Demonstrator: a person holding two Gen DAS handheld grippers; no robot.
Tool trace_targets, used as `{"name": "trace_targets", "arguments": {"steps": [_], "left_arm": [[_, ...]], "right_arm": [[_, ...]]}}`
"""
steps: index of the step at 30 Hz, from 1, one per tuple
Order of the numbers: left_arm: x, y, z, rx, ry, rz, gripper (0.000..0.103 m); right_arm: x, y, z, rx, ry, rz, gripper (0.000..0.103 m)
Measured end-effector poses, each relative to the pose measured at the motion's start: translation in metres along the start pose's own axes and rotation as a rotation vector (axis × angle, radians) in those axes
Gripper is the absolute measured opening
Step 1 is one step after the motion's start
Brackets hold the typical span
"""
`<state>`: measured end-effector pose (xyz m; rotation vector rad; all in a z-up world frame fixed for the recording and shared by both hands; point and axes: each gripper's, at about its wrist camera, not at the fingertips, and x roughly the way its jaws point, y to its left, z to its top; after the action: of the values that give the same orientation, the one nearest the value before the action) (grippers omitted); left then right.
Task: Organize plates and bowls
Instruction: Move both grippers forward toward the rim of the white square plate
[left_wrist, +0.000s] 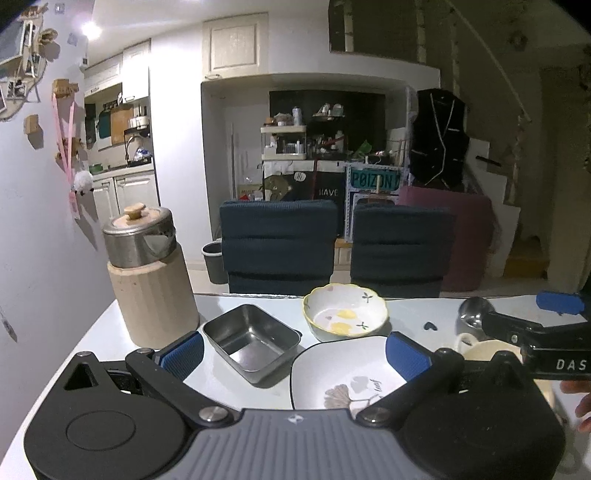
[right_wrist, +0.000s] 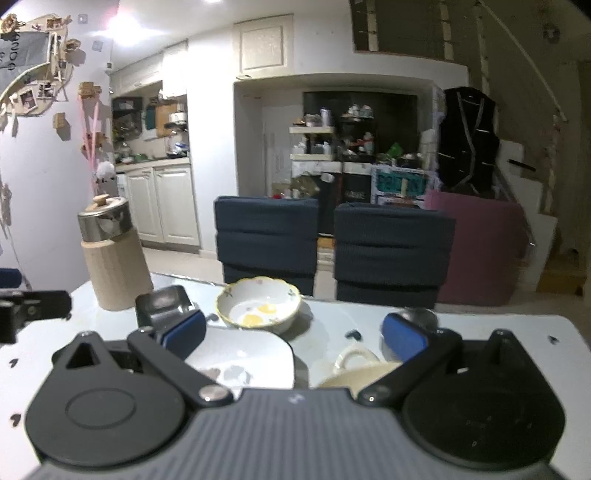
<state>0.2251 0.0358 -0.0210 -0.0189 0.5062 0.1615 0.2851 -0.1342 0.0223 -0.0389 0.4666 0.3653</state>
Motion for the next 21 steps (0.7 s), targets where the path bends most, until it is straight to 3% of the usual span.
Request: {"name": "trace_targets", "arguments": {"steps": [2, 5, 9, 12, 16, 21], "left_arm": [[0.016, 0.001, 0.0, -0.008, 0.022, 0.0, 0.103], [0.035, 0.001, 0.0, -0.003, 0.043, -0.012, 0.103], [0.059, -0.002, -0.003, 0.023, 0.025, -0.025, 0.103], [0.076, 0.0, -0.005, 0.032, 0.029, -0.081, 0.103], [0.099, 0.001, -0.006, 0.035, 0.095, -0.122, 0.103], [0.118, 0.011, -0.004, -0.087, 0.167, -0.236, 0.103]], "right_arm": [[0.017, -0.005, 0.001, -0.003, 0.018, 0.029, 0.103], [0.043, -0.014, 0.004, 0.041, 0.034, 0.001, 0.103], [0.077, -0.028, 0.003, 0.084, 0.046, -0.014, 0.103], [0.096, -0.035, 0.002, 0.111, 0.073, -0.003, 0.103], [0.117, -0.04, 0.002, 0.146, 0.097, 0.034, 0.103], [0.146, -0.039, 0.0, 0.201, 0.229, 0.102, 0.102]]}}
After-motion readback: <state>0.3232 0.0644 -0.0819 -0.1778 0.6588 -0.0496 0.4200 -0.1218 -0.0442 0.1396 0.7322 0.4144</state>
